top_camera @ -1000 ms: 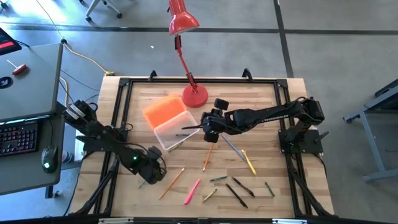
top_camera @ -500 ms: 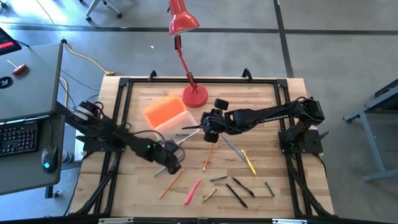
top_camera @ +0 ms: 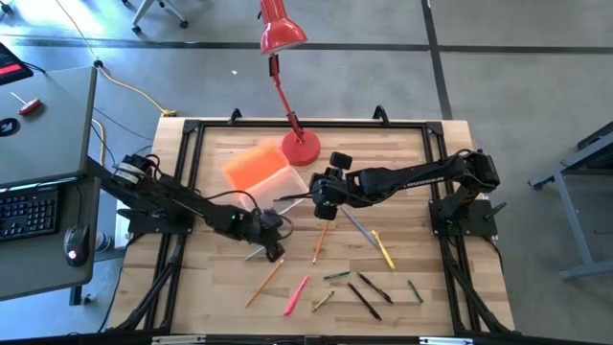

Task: Pick & place school supplies into a supply box
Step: Put the blue pencil into the orange supply box

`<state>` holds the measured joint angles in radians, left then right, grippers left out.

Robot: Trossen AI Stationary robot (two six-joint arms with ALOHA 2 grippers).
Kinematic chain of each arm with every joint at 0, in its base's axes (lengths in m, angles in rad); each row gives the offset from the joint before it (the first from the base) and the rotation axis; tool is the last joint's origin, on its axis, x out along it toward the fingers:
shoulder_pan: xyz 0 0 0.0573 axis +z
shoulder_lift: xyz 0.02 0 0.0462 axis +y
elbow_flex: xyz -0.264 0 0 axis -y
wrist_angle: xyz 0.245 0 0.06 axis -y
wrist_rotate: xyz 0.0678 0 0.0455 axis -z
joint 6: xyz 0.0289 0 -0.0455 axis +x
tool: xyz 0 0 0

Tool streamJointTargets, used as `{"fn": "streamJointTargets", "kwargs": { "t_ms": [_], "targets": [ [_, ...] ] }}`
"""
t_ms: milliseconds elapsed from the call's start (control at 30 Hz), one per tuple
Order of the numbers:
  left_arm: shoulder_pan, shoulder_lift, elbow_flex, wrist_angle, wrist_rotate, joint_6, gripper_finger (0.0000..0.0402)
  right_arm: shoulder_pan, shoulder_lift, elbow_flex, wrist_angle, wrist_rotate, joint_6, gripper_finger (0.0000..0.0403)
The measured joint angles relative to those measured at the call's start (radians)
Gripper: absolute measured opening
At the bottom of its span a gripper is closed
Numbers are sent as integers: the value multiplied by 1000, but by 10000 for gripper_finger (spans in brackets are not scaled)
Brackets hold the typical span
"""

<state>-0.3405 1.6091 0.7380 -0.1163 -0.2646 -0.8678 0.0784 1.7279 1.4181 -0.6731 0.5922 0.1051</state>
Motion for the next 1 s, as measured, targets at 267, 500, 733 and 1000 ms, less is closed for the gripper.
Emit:
{"fn": "streamJointTargets", "kwargs": {
  "t_ms": [267,500,733,1000],
  "targets": [
    [-53,-1,0,-8,-82,-1,95,0,0,0,1,2,0,108],
    [-67,-2,0,-13,-79,-26,127,0,0,0,1,0,11,108],
    [-214,0,0,-15,-142,-177,116,0,0,0,1,-1,22,108],
    [-383,4,1,-148,-396,-338,104,0,0,0,3,0,22,108]
  ]
}}
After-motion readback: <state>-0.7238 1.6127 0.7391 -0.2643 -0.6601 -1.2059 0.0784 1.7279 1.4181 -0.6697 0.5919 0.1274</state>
